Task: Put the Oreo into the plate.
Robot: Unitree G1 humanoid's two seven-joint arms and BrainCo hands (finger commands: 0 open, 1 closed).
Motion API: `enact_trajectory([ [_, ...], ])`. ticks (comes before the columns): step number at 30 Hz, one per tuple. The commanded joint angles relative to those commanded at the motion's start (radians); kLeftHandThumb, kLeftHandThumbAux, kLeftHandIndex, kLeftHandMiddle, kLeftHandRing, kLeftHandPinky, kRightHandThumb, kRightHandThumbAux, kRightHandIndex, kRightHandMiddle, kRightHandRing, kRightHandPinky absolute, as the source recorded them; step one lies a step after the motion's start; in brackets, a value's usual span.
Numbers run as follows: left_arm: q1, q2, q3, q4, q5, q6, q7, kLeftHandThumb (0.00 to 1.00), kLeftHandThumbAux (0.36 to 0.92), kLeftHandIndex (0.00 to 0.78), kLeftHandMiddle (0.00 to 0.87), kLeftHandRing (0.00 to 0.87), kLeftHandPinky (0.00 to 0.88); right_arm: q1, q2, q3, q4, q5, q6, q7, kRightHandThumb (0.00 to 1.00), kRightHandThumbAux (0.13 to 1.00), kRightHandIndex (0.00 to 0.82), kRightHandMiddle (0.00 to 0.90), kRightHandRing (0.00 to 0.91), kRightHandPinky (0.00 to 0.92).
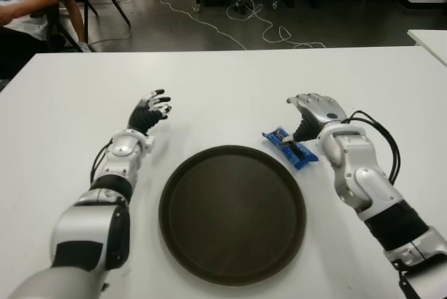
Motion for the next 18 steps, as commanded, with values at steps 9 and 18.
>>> enact_trajectory([
  [9,0.0,-0.001,0.003,0.0,-0.003,0.001,-0.002,0.088,0.731,0.144,0.218,0.222,0.232,-0.023,0.035,-0.02,0.079,0.057,-0.006,-0.018,0.0,0.613,0.054,0.072,0.064,0.05],
  [18,-0.005,-0.002,0.001,-0.001,-0.002,0.013,0.0,0.085,0.716,0.137,0.212,0.22,0.229,-0.045,0.043,-0.025,0.169,0.107,-0.049,-0.081,0.0,0.629,0.057,0.063,0.057,0.046],
])
